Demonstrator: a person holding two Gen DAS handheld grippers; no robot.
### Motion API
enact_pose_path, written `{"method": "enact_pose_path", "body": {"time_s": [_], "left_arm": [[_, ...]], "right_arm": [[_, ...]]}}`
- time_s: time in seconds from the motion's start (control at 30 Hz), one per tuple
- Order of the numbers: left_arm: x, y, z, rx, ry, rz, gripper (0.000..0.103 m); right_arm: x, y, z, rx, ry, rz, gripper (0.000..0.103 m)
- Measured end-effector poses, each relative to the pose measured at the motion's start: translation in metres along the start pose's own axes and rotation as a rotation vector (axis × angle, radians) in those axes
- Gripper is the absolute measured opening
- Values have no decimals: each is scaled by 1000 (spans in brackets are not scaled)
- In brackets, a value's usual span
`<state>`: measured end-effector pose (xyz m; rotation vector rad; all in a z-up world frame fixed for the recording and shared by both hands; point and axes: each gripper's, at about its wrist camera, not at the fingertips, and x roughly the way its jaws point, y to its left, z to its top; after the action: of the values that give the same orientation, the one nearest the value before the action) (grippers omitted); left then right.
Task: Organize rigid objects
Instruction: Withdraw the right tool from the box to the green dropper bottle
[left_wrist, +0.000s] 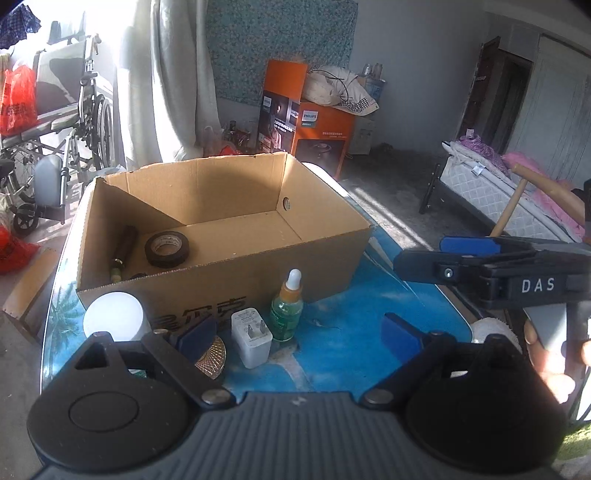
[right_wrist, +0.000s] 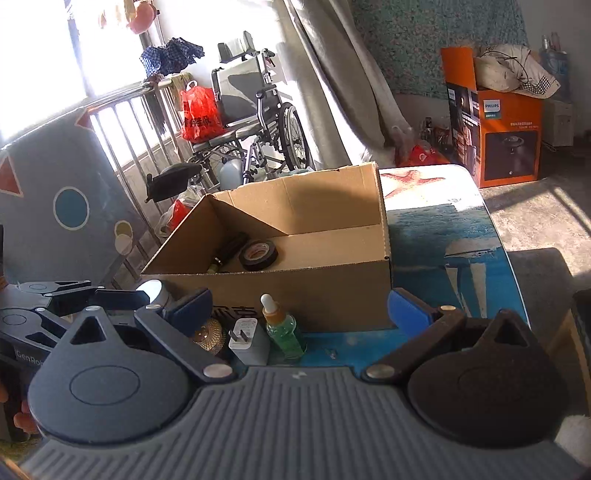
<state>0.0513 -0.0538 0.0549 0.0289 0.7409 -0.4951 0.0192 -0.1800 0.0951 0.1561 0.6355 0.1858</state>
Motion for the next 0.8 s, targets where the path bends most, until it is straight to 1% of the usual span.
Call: {"method": "enact_pose_path", "body": {"time_s": [0.1,0.23,0.33,0.37,0.43,0.6,0.67,0.8], "left_arm": [[7,-8,-10,10,23,8,96],[14,-11,-20,20,20,22,97],[17,-14,-22,39,-2,40,103],[18,-14,-22,47,-13,46,103],[20,-14,-22,66,-30,60,103],[31,-12,-21,90,-44,91,103],[35,-13,-20,104,-53,99,103],[42,-17,-18,156,-97,127,101]], "right_arm": [[-1,12,-6,-64,-2,-62,102],[-1,21,-8,-140,-45,-168,102],[2,21,-8,-174,-51,-181,102],[3,19,-9,-170,-53,-169,102],[4,11,-8,-142,-64,-118,102],[9,-8,-13,-34,-84,16,102],[12,-12,-13,-2,-93,53,102],[24,-11,-14,24,-95,113,102]]}}
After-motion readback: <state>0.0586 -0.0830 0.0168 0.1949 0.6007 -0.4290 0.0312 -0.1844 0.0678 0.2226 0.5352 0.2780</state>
